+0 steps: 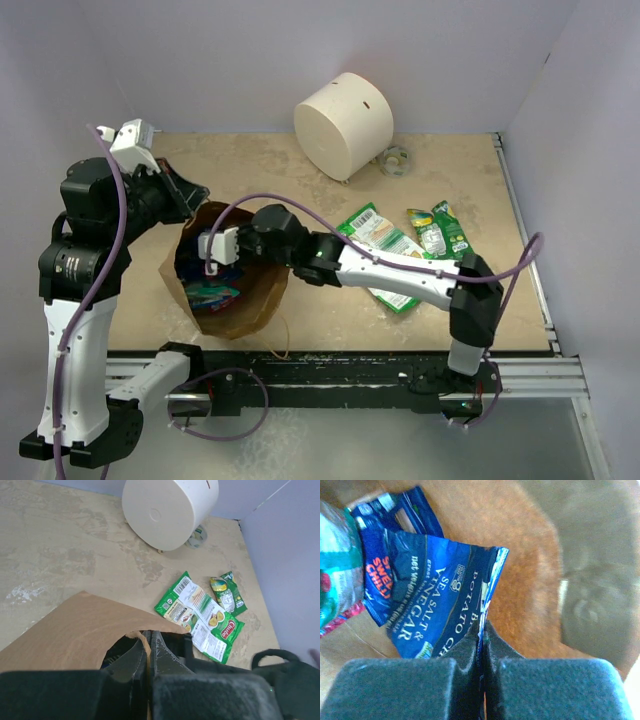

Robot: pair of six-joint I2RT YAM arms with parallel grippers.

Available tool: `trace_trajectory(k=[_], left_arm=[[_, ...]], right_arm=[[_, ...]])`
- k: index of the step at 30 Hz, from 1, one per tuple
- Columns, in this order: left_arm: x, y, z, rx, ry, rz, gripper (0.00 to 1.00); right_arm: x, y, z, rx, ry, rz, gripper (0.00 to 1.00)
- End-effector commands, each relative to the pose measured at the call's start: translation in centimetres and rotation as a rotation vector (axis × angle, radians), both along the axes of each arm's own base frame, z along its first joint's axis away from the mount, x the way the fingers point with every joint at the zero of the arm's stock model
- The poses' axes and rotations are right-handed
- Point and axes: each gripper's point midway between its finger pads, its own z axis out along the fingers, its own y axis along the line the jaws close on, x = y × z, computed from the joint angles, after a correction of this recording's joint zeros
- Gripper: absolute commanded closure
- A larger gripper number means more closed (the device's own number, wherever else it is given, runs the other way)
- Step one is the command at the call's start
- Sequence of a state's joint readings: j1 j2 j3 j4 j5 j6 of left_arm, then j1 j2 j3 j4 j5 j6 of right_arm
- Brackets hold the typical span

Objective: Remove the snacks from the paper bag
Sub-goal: Take out the snack from the paper bag, then place the snack at the center of the board.

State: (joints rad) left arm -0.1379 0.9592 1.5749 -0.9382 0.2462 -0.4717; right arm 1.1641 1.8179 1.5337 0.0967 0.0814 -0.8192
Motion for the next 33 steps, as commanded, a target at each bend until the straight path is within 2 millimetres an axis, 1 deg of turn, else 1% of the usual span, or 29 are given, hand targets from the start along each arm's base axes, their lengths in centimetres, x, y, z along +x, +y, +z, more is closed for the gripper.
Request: trace_trajectory(k=[1,3,6,9,11,13,14,15,17,19,22,26,27,28,29,30,33], left_arm=[[0.3,0.9,2.7,-0.011,-0.078,0.063,1.0],[0.4,1.2,2.3,-0.008,-0.064,0.082,1.0],[0.6,1.6,1.8,-0.002,-0.044,0.11,1.0],[1.0,1.9,1.1,-0.001,-0.024,0.134,1.0],[1.4,1.8,0.7,-0.01,-0.013,0.139,1.0],[1.7,1.7,0.3,-0.015,-0.002,0.139,1.0],[1.9,1.7,0.0,-0.015,0.004,0.141,1.0],[2.0,1.7,-0.1,-0.014,0.006,0.142,1.0],[2.2,1.7,-0.4,-0.013,0.016,0.146,1.0],[2.3,1.8,-0.7,-0.012,0.024,0.15,1.0],[2.5,1.7,-0.8,-0.023,0.035,0.156,1.0],[2.7,1.4,-0.6,-0.032,0.031,0.144,1.0],[2.7,1.5,-0.6,-0.031,0.032,0.146,1.0],[2.8,1.5,-0.6,-0.032,0.033,0.147,1.0],[2.9,1.5,-0.6,-0.032,0.032,0.147,1.0],[2.9,1.4,-0.5,-0.032,0.032,0.145,1.0],[3.0,1.3,-0.3,-0.031,0.028,0.139,1.0]], right_arm=[[-3.2,-1.8,9.1,0.195,0.032,0.089,1.0],[-5.2,-2.9,10.5,0.22,0.074,0.152,1.0],[-7.1,-5.4,12.4,0.249,0.118,0.175,1.0],[-8.4,-8.3,14.5,0.28,0.14,0.171,1.0],[-9.7,-10.5,16.9,0.346,0.168,0.171,1.0],[-9.8,-12.6,18.7,0.419,0.196,0.113,1.0],[-9.2,-13.9,19.6,0.468,0.212,0.048,1.0],[-8.3,-15.2,20.5,0.538,0.249,-0.049,1.0],[-4.9,-18.9,22.0,0.696,0.285,-0.347,1.0],[-2.3,-22.1,22.3,0.753,0.283,-0.566,1.0],[0.3,-25.9,22.6,0.796,0.221,-0.778,1.0],[2.7,-29.6,23.1,0.861,0.187,-0.955,1.0],[3.5,-30.3,22.8,0.874,0.193,-0.98,1.0],[4.5,-31.0,22.1,0.877,0.208,-1.012,1.0],[5.3,-31.1,21.2,0.871,0.239,-1.025,1.0],[6.0,-31.1,20.1,0.863,0.272,-1.04,1.0],[7.5,-30.2,16.1,0.827,0.385,-1.095,1.0]])
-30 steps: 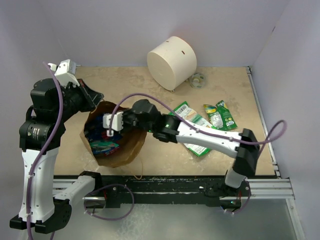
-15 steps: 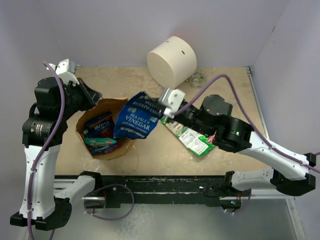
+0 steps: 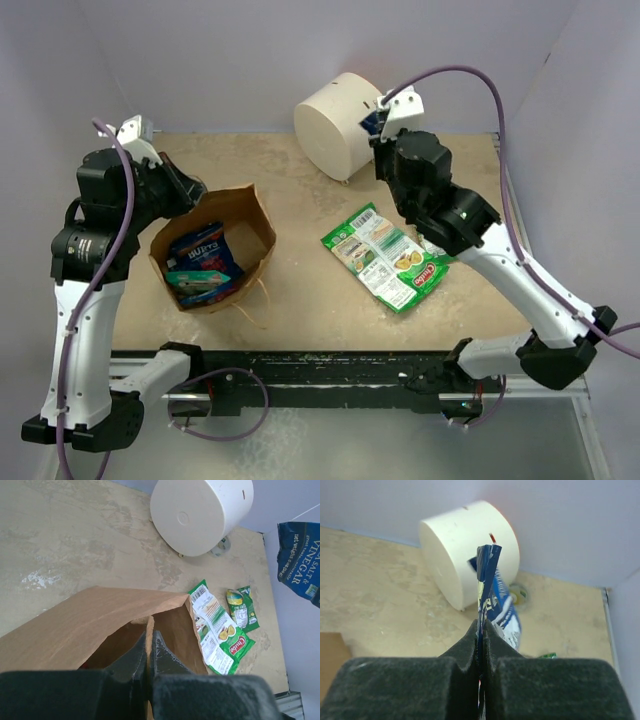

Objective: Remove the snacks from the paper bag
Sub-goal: Place the snack at the center of the board.

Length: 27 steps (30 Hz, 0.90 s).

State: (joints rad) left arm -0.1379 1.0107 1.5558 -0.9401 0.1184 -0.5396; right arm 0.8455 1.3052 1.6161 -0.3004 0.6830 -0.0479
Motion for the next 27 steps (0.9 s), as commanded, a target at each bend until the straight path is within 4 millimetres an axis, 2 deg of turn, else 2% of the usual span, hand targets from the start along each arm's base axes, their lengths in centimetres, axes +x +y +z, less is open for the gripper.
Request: trace_trajectory(k=[1,6,11,13,18,21,23,27], left_arm=[[0.6,-0.3,1.8,-0.02,-0.061,-0.004,1.0],[0.7,-0.6,1.9,-0.025,-0.058,-0.023,1.0],[0.7,-1.2,1.9,-0.037,-0.055,-0.053,1.0],[0.7,-1.3,1.9,-0.04,-0.052,-0.061,1.0],[0.5,-1.6,2.4,-0.042,-0.064,-0.079,1.0],[0.5,-1.6,2.4,-0.036,-0.065,-0.083,1.0],[0.4,-1.6,2.4,-0.034,-0.065,-0.085,1.0],[0.2,-1.4,2.3,-0.027,-0.064,-0.081,1.0]], right_arm=[[1.6,0.0,-3.3,0.145,0.137,-0.062,1.0],[3.6,1.8,-8.8,0.393,0.345,-0.105,1.0],[4.5,4.9,-12.0,0.661,0.474,-0.082,1.0],[5.1,5.2,-13.1,0.756,0.494,-0.099,1.0],[5.6,3.5,-18.3,0.904,0.574,-0.26,1.0],[5.2,2.2,-22.0,0.92,0.616,-0.341,1.0],[4.6,0.8,-24.8,0.91,0.646,-0.416,1.0],[3.4,-2.1,-27.8,0.88,0.634,-0.531,1.0]])
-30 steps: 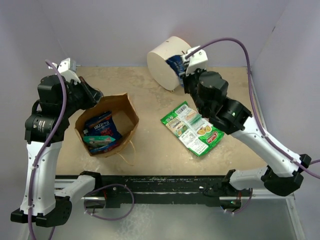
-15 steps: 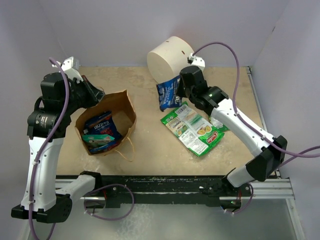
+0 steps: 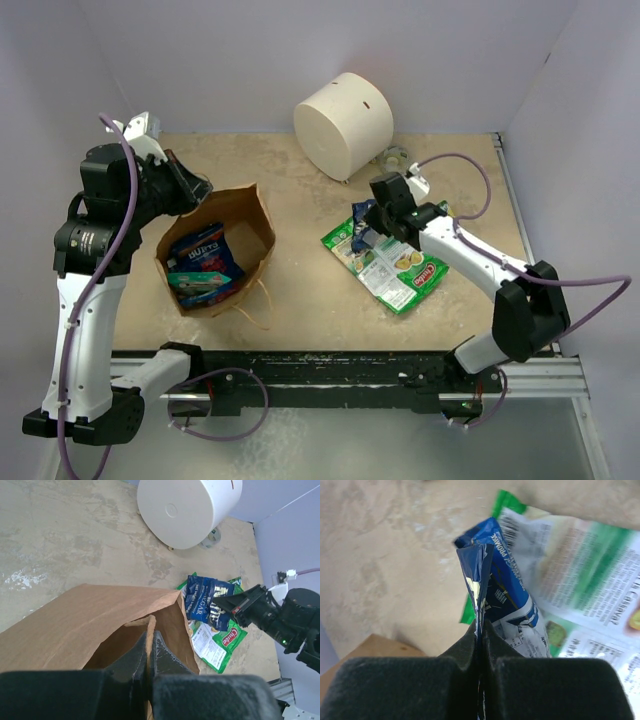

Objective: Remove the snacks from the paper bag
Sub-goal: Place the snack at the center of the board.

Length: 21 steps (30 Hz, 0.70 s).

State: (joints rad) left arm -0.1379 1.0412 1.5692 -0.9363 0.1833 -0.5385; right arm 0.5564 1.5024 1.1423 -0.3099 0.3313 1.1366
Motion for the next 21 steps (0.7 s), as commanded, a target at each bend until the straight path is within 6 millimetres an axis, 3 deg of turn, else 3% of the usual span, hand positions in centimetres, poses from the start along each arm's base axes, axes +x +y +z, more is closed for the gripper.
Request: trace_trajectory(k=[1,9,21], left_arm=[[-0.2,-0.2,2.4,-0.008,-0.081,-0.019,1.0],[0.0,-0.5,2.2,-0.016,-0.072,-0.03,1.0],[0.0,-0.9,2.0,-0.036,-0.062,-0.044,1.0]], right_arm=[[-0.5,-2.8,-0.1,0.03,-0.031,-0.149,1.0],[-4.5,-7.1,-5.4,-0.049,0.116,-0.241,1.0],[-7.7,-9.4,-9.8,-0.139,0.182,-0.205,1.0]])
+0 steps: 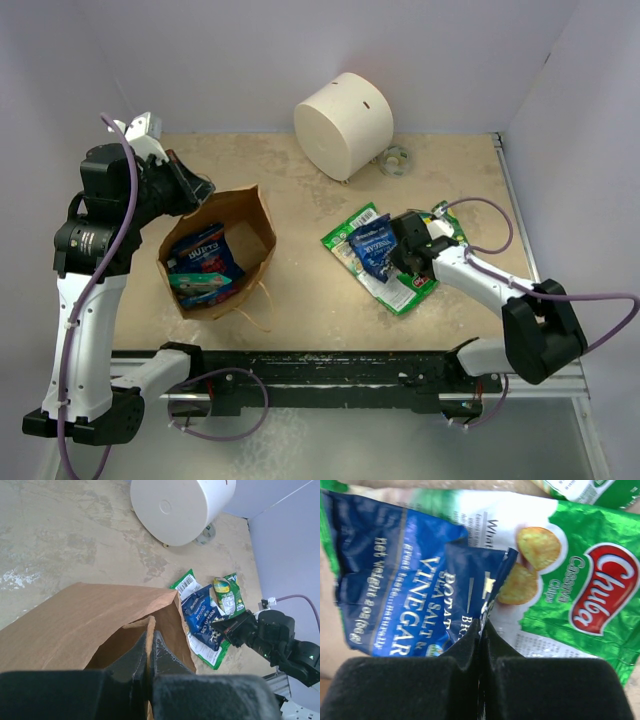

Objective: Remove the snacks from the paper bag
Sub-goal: Place the snack at the center of the board.

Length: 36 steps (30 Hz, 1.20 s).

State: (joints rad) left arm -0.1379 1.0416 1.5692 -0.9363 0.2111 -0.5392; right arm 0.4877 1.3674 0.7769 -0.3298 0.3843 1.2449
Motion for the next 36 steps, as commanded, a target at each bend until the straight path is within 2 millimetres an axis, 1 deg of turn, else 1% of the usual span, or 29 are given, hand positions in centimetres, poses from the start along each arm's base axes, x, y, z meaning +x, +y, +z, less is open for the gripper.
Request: trace_trajectory(k=[1,2,5,8,13,16,21,23,24,25,26,27,28,30,31,33,34,36], left_arm=[[0.1,-0.5,1.9,-0.025,-0.064,-0.019,1.0],[0.1,-0.5,1.9,-0.028,-0.064,-0.019,1.0],[0.0,-0.5,1.9,-0.033,-0.063,-0.017,1.0],[-0.2,-0.5,1.9,-0.037,-0.062,-0.016,1.0],[-0.6,-0.3,1.9,-0.039,-0.064,-0.008,1.0],[-0.9,-0.3,1.9,-0.036,-0.063,-0.01,1.0],[-1.6,-1.0,2.1,-0.039,-0.107,-0.066,1.0],[-2.1,-1.5,2.4,-0.053,-0.134,-0.1,1.0],[-2.3,-1.7,2.5,-0.059,-0.145,-0.114,1.0],[-2.5,-1.8,2.5,-0.062,-0.151,-0.124,1.0],[-2.7,-1.9,2.4,-0.064,-0.152,-0.132,1.0],[-2.9,-2.1,2.3,-0.068,-0.151,-0.141,1.0],[-3.1,-2.2,2.2,-0.071,-0.15,-0.152,1.0],[-3.4,-2.5,2.1,-0.078,-0.148,-0.17,1.0],[-3.5,-2.5,2.0,-0.081,-0.148,-0.174,1.0],[-3.8,-2.8,2.0,-0.089,-0.149,-0.19,1.0],[-4.0,-3.0,2.0,-0.094,-0.153,-0.203,1.0],[-4.3,-3.4,2.2,-0.103,-0.164,-0.232,1.0]], right_arm=[[-0.9,-1.8,-0.8,-0.063,-0.003,-0.019,1.0],[-1.2,-2.2,-0.9,-0.074,0.0,-0.025,0.98],[-2.2,-3.0,-1.8,-0.105,0.031,-0.029,0.83],[-3.6,-4.2,-2.6,-0.154,0.088,-0.041,0.7],[-4.6,-5.8,-2.4,-0.222,0.111,-0.047,0.61],[-4.4,-6.3,-0.9,-0.252,0.096,-0.036,0.57],[-2.9,-6.1,3.4,-0.265,-0.041,0.036,0.5],[-1.4,-4.9,5.6,-0.26,-0.152,0.165,0.47],[-0.4,-3.7,7.1,-0.258,-0.227,0.263,0.43],[0.2,-2.6,8.4,-0.273,-0.293,0.377,0.4],[0.7,-1.6,9.8,-0.274,-0.355,0.454,0.36],[1.4,-1.2,11.5,-0.308,-0.422,0.514,0.34],[2.1,-0.2,13.5,-0.326,-0.496,0.59,0.32],[2.5,2.5,16.5,-0.315,-0.611,0.754,0.3],[2.6,3.9,18.1,-0.305,-0.672,0.827,0.3],[2.1,7.2,21.1,-0.29,-0.8,0.983,0.29],[1.6,8.9,22.8,-0.312,-0.877,1.057,0.29],[-0.6,13.1,25.2,-0.38,-1.023,1.228,0.28]])
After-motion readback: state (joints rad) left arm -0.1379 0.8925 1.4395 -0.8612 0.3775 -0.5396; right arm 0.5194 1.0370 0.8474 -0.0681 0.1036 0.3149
